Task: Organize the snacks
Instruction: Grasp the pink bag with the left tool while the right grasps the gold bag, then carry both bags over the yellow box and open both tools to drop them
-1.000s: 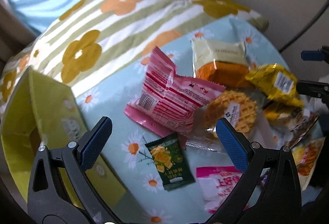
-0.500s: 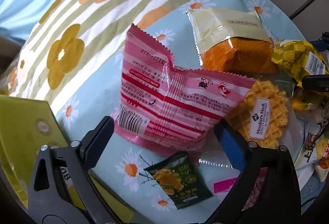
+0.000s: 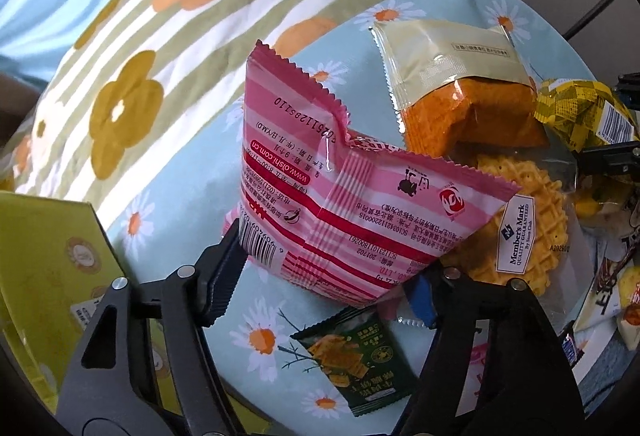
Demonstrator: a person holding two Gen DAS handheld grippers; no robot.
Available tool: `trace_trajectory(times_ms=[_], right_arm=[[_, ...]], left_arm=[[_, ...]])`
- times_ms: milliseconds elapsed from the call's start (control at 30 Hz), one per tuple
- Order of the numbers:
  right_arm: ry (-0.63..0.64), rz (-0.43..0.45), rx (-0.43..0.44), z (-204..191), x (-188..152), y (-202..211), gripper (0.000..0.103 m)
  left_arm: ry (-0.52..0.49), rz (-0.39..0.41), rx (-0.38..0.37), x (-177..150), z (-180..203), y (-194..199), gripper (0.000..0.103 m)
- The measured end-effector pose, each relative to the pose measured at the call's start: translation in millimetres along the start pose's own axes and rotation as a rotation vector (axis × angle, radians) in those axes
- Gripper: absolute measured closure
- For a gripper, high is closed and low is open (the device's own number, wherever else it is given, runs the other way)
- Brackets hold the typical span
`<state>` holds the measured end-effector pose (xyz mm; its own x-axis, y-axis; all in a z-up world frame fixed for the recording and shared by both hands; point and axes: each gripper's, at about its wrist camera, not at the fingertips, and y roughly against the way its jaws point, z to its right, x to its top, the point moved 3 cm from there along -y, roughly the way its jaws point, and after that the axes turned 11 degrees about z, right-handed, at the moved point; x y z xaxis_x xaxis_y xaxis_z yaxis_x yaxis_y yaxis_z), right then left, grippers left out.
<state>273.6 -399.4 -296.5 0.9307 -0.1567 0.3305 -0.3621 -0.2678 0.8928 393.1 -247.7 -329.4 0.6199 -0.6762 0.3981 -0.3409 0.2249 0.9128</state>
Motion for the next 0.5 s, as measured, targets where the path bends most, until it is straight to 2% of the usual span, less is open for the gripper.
trace_trajectory(times_ms=[300,500], right_arm=[[0.017,0.005,0.002,-3,1,3,0.050],[0.046,0.054,-0.017,-7,0,16,0.051]], left_arm=[[0.056,0.034,0.028,1,-8,20,0.036],[0.088,0.068,0.045,0,-9,40,0.036]])
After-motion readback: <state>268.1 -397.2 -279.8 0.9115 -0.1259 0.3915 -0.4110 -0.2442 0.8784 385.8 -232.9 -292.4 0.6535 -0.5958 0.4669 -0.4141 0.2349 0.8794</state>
